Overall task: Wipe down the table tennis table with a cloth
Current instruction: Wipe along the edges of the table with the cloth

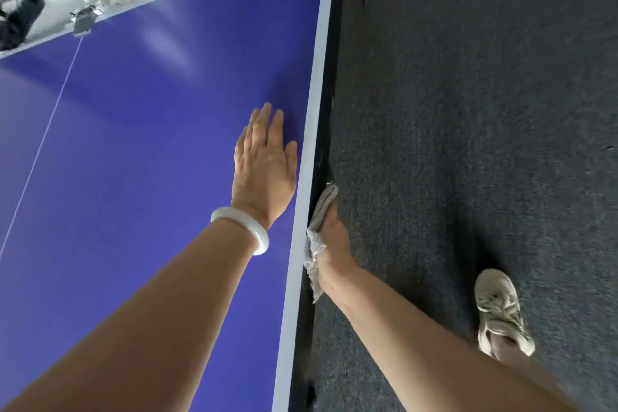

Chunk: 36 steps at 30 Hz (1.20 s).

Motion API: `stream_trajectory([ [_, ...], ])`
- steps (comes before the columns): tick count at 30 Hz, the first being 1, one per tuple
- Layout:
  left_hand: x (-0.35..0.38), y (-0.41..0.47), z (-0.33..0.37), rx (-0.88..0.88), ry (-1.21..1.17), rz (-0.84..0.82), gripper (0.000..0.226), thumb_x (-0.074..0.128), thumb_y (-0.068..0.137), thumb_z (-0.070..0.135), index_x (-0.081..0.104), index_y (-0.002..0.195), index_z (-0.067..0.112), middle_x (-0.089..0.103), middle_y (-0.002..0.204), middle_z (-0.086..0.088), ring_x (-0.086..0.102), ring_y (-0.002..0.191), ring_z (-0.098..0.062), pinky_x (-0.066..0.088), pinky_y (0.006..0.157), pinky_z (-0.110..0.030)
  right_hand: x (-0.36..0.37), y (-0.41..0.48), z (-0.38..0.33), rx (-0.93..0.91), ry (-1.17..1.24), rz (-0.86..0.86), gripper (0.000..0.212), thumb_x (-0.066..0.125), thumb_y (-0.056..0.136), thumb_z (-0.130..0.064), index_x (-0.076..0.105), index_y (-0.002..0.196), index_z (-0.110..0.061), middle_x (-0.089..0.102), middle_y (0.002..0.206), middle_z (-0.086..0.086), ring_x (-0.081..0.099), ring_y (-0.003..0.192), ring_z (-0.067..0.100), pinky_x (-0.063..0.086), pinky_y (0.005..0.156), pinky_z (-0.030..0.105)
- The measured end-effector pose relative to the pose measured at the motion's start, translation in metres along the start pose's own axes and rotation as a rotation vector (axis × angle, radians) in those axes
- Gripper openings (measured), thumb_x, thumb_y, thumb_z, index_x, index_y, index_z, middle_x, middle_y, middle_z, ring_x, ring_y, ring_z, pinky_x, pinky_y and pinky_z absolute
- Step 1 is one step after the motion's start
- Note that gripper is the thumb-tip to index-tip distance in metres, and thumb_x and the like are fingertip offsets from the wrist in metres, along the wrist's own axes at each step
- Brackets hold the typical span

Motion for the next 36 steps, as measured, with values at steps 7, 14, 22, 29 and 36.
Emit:
stream_trajectory([
  [7,0.016,0.027,0.004,0.020,-0.147,0.036,0.055,0.026,0.100,0.028,0.028,0.153,0.013,0.021,0.162,-0.001,0.012,0.150,-0.014,0.010,0.122,-0.036,0.002,0.004,-0.020,-0.075,-0.001,0.020,0.045,0.028,0.105,-0.050,0.060,0.085,-0.025,0.062,0.076,-0.005,0.058,0.066,0.002,0.041,0.054,0.008],
  [14,0.018,0.027,0.002,0.021,-0.180,0.013,0.055,0.025,0.100,0.025,0.028,0.154,0.016,0.019,0.162,0.003,0.010,0.150,-0.007,0.011,0.122,-0.036,0.008,0.067,-0.144,-0.315,0.170,0.002,0.034,0.033,0.107,-0.041,0.052,0.122,-0.017,0.060,0.126,0.002,0.059,0.107,0.006,0.044,0.102,0.029],
  [22,0.020,0.028,0.002,0.041,-0.175,-0.002,0.056,0.022,0.099,0.029,0.026,0.154,0.017,0.015,0.163,0.004,0.008,0.150,-0.008,0.006,0.122,-0.033,0.009,-0.009,-0.067,-0.614,0.036,-0.174,0.057,0.029,0.102,-0.034,0.011,0.157,-0.031,0.036,0.155,0.012,0.045,0.136,0.026,0.034,0.115,0.044],
  [29,0.021,0.028,0.003,0.026,-0.182,-0.025,0.057,0.019,0.100,0.033,0.021,0.155,0.021,0.011,0.163,0.009,0.006,0.150,-0.007,0.006,0.122,-0.035,0.013,0.083,-0.198,-0.662,0.053,-0.167,0.049,0.025,0.107,-0.006,0.013,0.154,-0.004,0.034,0.150,0.008,0.037,0.137,0.021,0.023,0.123,0.043],
  [36,0.020,0.027,0.004,0.016,-0.167,-0.023,0.058,0.022,0.098,0.030,0.024,0.154,0.017,0.012,0.163,0.006,0.006,0.150,-0.009,0.003,0.122,-0.031,0.007,0.002,-0.098,-0.728,-0.086,-0.335,0.055,0.029,0.105,-0.013,0.003,0.154,-0.019,0.022,0.162,-0.003,0.021,0.146,-0.005,0.021,0.122,0.026],
])
Point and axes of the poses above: each hand's wrist, its own y-axis towards the middle knuckle, its own x-axis out of the palm, z = x × y, the point moved 8 cm from there along y, towards the middle knuckle
